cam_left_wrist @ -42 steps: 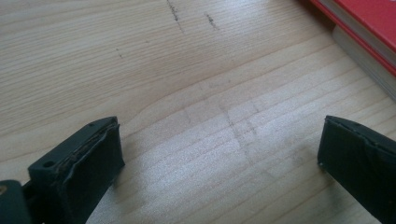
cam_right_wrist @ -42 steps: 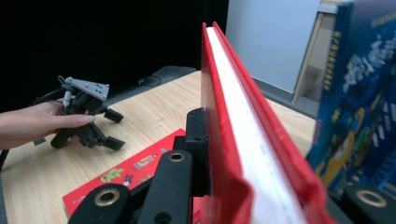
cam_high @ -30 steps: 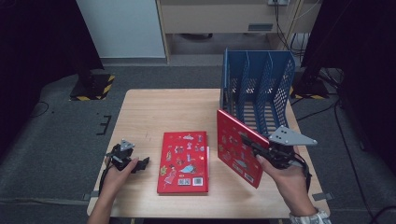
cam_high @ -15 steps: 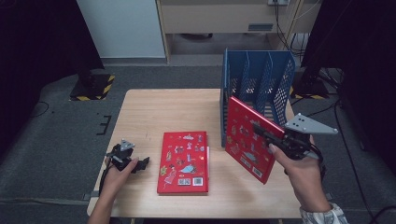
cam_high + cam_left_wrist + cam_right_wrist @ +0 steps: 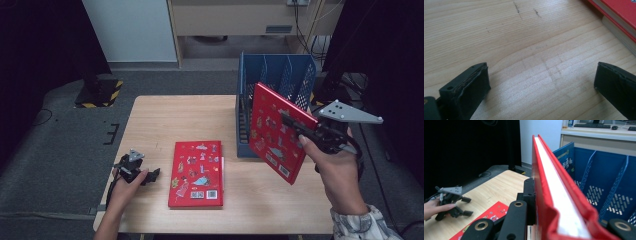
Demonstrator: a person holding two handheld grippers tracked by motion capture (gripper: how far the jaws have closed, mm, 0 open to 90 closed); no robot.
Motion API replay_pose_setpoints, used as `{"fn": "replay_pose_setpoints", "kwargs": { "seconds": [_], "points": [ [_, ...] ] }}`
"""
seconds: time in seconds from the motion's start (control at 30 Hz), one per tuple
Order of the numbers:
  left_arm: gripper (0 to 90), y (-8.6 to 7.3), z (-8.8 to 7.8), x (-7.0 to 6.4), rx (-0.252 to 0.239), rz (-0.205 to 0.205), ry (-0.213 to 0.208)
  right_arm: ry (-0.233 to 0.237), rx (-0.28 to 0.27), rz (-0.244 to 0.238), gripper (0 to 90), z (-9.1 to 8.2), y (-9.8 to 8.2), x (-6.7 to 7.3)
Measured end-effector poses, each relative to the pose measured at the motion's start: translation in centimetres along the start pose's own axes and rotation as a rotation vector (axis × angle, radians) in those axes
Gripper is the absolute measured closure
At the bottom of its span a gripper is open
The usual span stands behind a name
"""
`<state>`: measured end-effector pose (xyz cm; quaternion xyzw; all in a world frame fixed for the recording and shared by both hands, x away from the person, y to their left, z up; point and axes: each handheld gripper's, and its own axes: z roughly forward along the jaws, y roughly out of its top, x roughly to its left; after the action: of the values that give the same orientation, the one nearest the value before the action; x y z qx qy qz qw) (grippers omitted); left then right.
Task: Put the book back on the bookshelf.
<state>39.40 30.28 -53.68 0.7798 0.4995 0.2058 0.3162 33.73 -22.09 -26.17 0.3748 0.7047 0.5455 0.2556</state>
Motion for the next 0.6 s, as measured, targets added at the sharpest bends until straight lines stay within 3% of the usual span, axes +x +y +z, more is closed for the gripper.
{"fn": "replay_pose_setpoints", "kwargs": {
  "seconds": [0.6],
  "points": [
    [0.0,0.0,0.0,0.0,0.000,0.000,0.000,-0.142,0.018,0.012,79.3,3.5,2.6,-4.1]
  ]
}}
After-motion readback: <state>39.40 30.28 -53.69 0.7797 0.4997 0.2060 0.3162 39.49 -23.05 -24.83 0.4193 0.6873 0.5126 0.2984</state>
